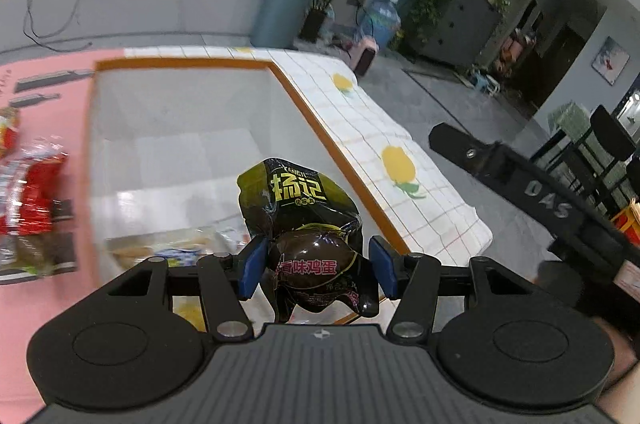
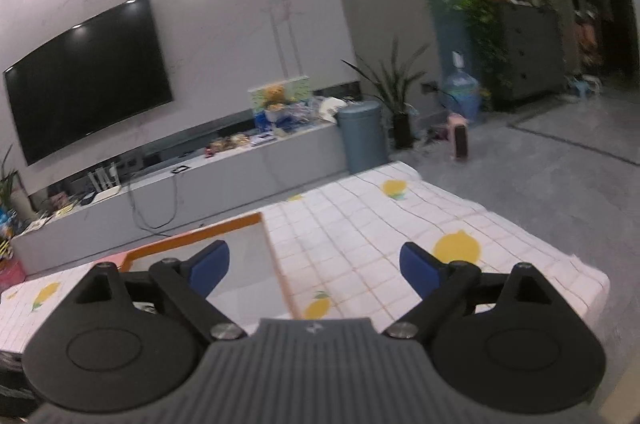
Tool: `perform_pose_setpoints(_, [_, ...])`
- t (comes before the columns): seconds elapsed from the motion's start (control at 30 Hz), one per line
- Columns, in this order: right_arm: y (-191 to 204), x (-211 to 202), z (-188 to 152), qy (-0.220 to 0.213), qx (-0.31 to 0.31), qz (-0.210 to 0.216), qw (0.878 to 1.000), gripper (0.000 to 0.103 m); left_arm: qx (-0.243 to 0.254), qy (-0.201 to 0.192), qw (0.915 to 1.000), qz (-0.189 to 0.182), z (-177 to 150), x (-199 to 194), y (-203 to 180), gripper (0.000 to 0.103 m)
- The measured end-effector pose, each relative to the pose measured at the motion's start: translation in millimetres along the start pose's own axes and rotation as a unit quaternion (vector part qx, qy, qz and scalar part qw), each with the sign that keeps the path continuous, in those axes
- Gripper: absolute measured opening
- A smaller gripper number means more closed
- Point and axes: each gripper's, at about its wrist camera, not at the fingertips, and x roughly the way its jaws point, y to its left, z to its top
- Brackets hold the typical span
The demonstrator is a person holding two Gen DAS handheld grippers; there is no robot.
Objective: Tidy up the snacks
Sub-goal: 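Carry the dark bag into the box with the left tool and open it, then withdraw the left tool from the box back toward the snacks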
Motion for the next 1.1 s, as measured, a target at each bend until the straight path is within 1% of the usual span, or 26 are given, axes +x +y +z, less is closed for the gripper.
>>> perform_pose_setpoints(0.07, [-9,2,1,0.008,0.022,-0.005,1.0,0.09,-0.004,0.022,0.9997,0.002,3,17,-4,0.064])
perform_pose_setpoints(0.2, [-19,-3,2,0.006,0.052,0.007,0.999,0.09,-0.006,0.051,0.9985,0.018,5,46,-11,0.064])
perform_pose_setpoints(0.4, [-19,-5,-1,0.009,0.057,0.01,0.998,0.09,-0.021,0.089,0.9934,0.069,6,76,-12,0.064])
perform_pose_setpoints(0.5, [-16,-4,-1,0.01,0.054,0.013,0.998,0.09,-0.015,0.081,0.9935,0.078,7,76,-12,0.064])
perform_pose_setpoints(0.67, [-15,-4,-1,0.009,0.054,0.015,0.998,0.09,-0.028,0.081,0.994,0.067,8,72,-10,0.066])
perform_pose_setpoints(0.7, [-15,-3,-1,0.01,0.056,0.015,0.998,0.09,-0.026,0.079,0.9942,0.068,7,70,-10,0.069])
perform_pose_setpoints(0.8, [-15,-4,0,0.01,0.061,0.017,0.998,0.09,-0.023,0.079,0.9944,0.067,9,67,-10,0.085])
perform_pose_setpoints(0.87, [-15,-3,1,0.009,0.065,0.019,0.998,0.09,-0.023,0.079,0.9951,0.054,11,63,-8,0.088])
perform_pose_setpoints(0.93, [-14,-3,1,0.008,0.066,0.021,0.998,0.09,-0.034,0.079,0.9954,0.041,13,55,-5,0.089])
perform_pose_setpoints(1.1, [-8,-2,-1,0.01,0.061,0.027,0.998,0.09,-0.034,0.062,0.9964,0.046,18,35,-7,0.09])
